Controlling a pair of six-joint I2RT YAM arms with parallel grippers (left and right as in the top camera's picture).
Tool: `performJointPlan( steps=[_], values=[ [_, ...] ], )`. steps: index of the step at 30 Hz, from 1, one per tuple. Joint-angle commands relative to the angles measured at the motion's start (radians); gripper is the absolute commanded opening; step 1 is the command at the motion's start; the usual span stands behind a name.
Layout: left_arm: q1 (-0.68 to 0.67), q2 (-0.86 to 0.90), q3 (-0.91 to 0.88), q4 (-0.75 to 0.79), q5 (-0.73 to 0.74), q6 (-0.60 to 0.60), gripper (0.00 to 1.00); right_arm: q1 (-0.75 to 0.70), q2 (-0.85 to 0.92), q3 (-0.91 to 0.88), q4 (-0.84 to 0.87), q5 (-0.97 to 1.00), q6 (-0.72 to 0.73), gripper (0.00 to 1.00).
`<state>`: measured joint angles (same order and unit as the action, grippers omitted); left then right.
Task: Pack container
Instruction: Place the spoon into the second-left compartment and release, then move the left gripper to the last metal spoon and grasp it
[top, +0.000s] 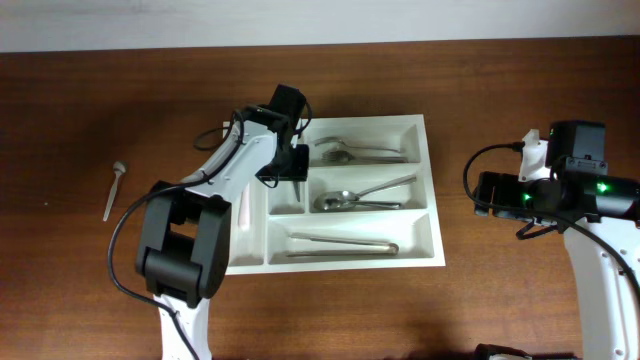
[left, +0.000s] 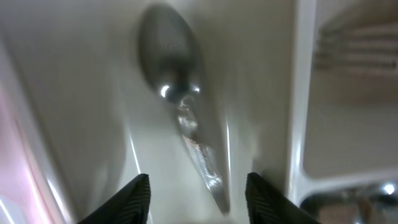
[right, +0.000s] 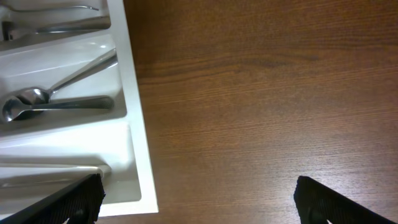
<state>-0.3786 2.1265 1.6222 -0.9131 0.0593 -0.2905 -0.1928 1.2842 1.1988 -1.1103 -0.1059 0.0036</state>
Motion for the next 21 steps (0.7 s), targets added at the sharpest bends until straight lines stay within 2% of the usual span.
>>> performJointPlan(
  steps=[1, 5, 8, 14, 21],
  values=[
    [-0.002, -0.013, 0.087, -0.055, -0.013, 0.015, 0.54, 0.003, -0.004, 0.02, -0.001, 0.001, 0.002, 0.99],
    [0.033, -0.087, 0.245, -0.204, -0.172, 0.053, 0.53, 0.003, -0.004, 0.02, -0.001, 0.001, 0.002, 0.99],
    [0.099, -0.161, 0.297, -0.253, -0.212, 0.093, 0.54, 0.003, -0.004, 0.02, -0.001, 0.001, 0.002, 0.99],
    [0.356, -0.262, 0.299, -0.293, -0.213, 0.2, 0.54, 0.003, -0.004, 0.02, -0.002, 0.001, 0.002, 0.99],
    [0.647, -0.238, 0.288, -0.303, -0.202, 0.53, 0.64, 0.003, -0.004, 0.02, -0.002, 0.001, 0.002, 0.99]
  ],
)
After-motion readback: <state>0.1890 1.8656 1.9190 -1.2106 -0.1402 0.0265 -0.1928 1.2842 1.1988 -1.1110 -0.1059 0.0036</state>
